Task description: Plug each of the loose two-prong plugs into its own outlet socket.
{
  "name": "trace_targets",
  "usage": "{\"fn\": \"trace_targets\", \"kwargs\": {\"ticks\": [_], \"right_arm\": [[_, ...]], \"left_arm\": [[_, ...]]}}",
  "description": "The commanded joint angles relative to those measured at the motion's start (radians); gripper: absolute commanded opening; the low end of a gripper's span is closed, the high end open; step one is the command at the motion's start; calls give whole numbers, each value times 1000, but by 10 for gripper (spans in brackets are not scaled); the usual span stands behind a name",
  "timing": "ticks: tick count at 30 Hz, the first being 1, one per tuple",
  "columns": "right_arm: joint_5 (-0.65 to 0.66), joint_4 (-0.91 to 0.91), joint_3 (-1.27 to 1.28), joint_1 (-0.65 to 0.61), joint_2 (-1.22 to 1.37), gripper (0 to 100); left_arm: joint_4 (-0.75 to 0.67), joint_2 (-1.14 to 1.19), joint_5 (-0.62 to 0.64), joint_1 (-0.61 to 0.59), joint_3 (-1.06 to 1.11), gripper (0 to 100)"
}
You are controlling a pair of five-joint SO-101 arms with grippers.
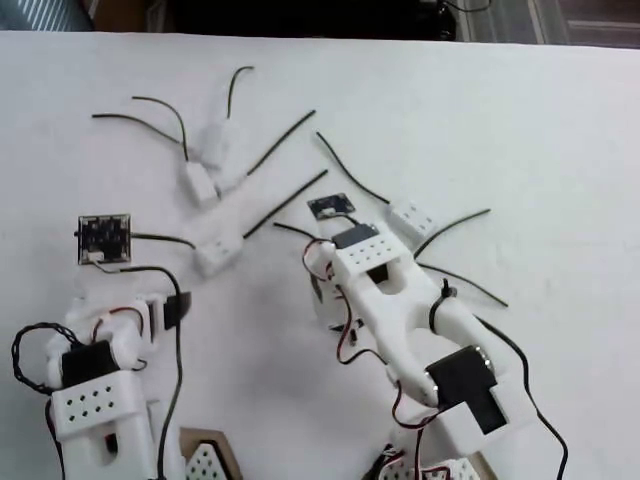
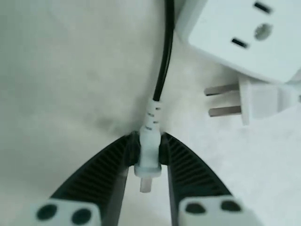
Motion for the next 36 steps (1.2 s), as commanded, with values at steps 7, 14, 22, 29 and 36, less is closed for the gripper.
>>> {"fn": "trace_targets", "kwargs": {"ticks": [7, 14, 22, 29, 36], "right_arm": [[0, 59, -103, 12, -5, 53], [-2, 59, -97, 13, 4, 51], [14, 61, -51, -31, -7, 19], [83, 205, -89, -48, -193, 17], [103, 285, -86, -54, -582, 17]], "left_arm": [[-20, -21, -8, -4, -6, 369], [-20, -21, -8, -4, -6, 369], [-20, -21, -8, -4, -6, 369], [-20, -21, -9, -2, -2, 369], [-20, -21, -9, -2, -3, 369]]}}
